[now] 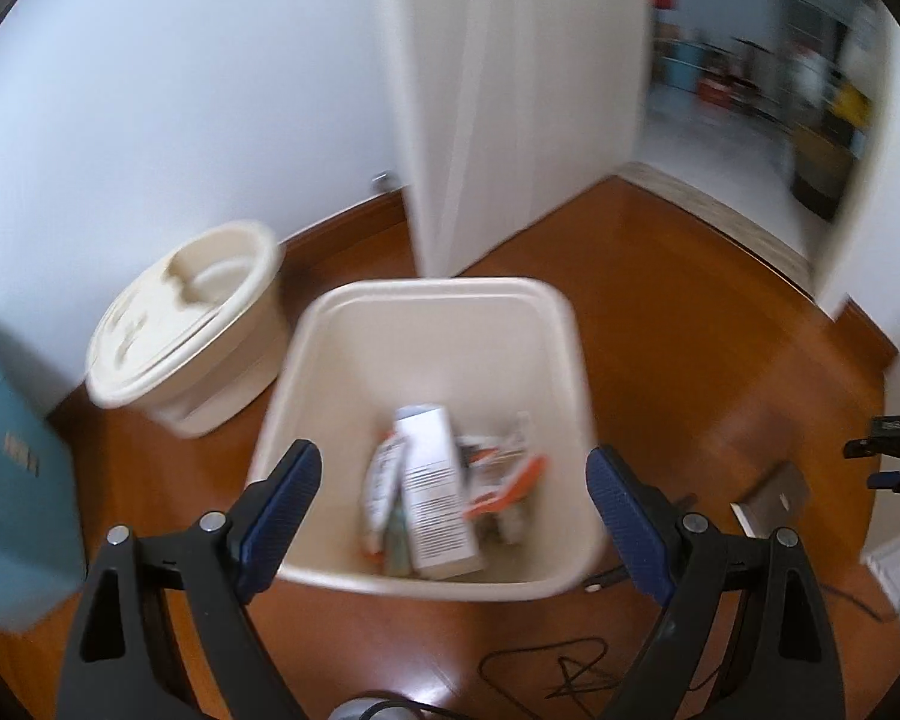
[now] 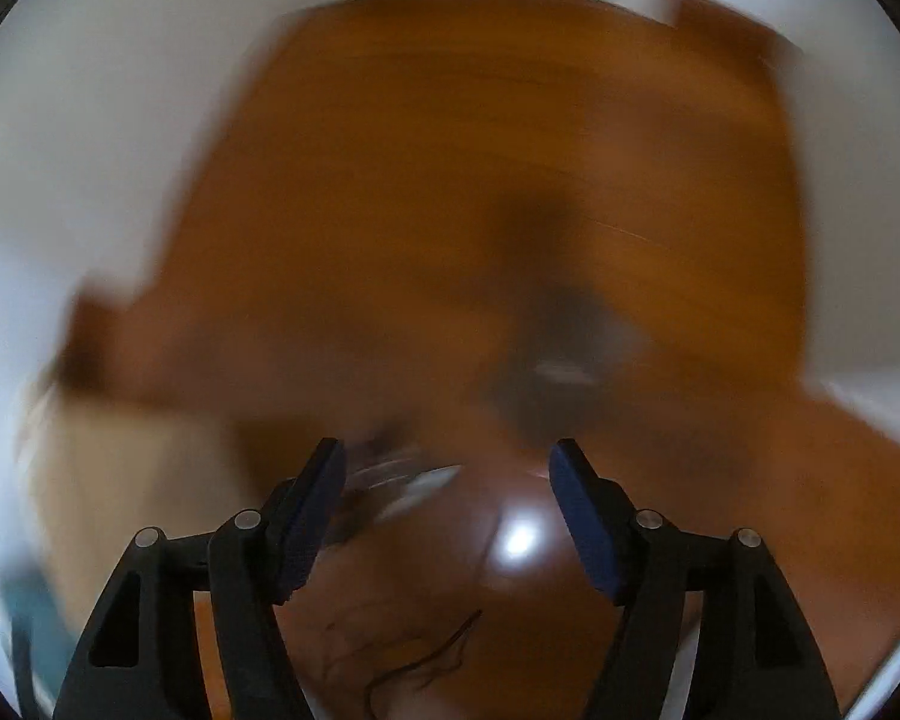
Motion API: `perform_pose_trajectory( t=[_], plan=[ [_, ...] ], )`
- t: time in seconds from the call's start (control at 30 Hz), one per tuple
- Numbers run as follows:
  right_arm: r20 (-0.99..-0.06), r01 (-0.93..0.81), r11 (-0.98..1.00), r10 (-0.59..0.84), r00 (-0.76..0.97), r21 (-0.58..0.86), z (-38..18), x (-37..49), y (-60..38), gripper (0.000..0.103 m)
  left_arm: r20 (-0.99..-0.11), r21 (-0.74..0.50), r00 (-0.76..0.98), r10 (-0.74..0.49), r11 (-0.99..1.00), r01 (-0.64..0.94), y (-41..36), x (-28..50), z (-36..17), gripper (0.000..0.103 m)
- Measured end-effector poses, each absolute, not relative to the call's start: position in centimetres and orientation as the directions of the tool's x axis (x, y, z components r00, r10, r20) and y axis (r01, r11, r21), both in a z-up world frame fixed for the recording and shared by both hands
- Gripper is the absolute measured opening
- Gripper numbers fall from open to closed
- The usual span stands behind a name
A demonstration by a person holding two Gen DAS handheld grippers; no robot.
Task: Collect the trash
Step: 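Grasp the dark card box with the right tool while the left tool grasps the brown disinfectant bottle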
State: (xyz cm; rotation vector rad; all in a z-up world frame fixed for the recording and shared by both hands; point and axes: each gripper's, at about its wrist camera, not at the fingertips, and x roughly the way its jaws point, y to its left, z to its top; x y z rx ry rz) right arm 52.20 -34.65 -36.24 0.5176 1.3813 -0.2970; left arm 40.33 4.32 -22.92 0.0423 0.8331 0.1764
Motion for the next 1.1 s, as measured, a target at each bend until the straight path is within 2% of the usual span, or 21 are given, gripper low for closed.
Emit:
perform_pose_trajectory(
  t=[0.1, 0.2, 0.3, 0.43, 0.63, 0.7, 0.8, 0.87, 1.0, 1.1],
  plan=[
    [-0.988, 0.637, 0.758, 0.061, 0.144, 0.140, -41.4, 51.3, -39.6, 0.074, -0.720, 0.145, 0.675, 0.160, 0.986, -0.079, 1.1, 40.6, -23.8, 0.091],
    [-0.982, 0.716, 0.673, 0.112, 0.151, 0.186, -45.4, 51.8, -40.6, 0.079, -0.720, 0.170, 0.677, 0.150, 0.985, -0.037, -1.2, 40.9, -25.0, 0.091],
    [-0.975, 0.728, 0.649, 0.138, 0.171, 0.220, -47.9, 53.0, -40.0, 0.088, -0.731, 0.181, 0.668, 0.139, 0.984, -0.007, -2.7, 41.4, -26.5, 0.091],
    [-0.976, 0.749, 0.626, 0.136, 0.170, 0.218, -50.9, 54.5, -39.1, 0.091, -0.740, 0.187, 0.659, 0.135, 0.982, 0.009, -3.6, 41.8, -28.1, 0.091],
    [-0.993, 0.803, 0.585, 0.045, 0.108, 0.114, -53.9, 55.1, -39.5, 0.093, -0.746, 0.187, 0.655, 0.124, 0.982, 0.027, -4.5, 42.5, -29.7, 0.091],
    [-0.990, 0.810, 0.570, 0.074, 0.119, 0.140, -55.4, 55.7, -39.4, 0.093, -0.742, 0.197, 0.659, 0.120, 0.979, 0.043, -5.1, 42.6, -30.0, 0.091],
    [-0.990, 0.787, 0.601, 0.092, 0.106, 0.140, -57.2, 56.7, -39.2, 0.093, -0.745, 0.211, 0.658, 0.106, 0.974, 0.083, -5.9, 43.0, -30.6, 0.091],
    [-0.989, 0.766, 0.625, 0.096, 0.114, 0.149, -57.5, 57.1, -39.1, 0.080, -0.760, 0.208, 0.645, 0.083, 0.971, 0.120, -6.5, 43.6, -31.1, 0.091],
    [-0.974, 0.681, 0.697, 0.173, 0.145, 0.225, -57.1, 57.6, -39.5, 0.078, -0.843, 0.201, 0.537, 0.023, 0.941, 0.274, -8.9, 46.1, -33.6, 0.091],
    [-0.958, 0.582, 0.761, 0.226, 0.180, 0.288, -54.5, 57.4, -41.0, 0.078, -0.892, 0.237, 0.453, 0.016, 0.868, 0.436, -11.6, 47.6, -36.5, 0.091]
  ],
)
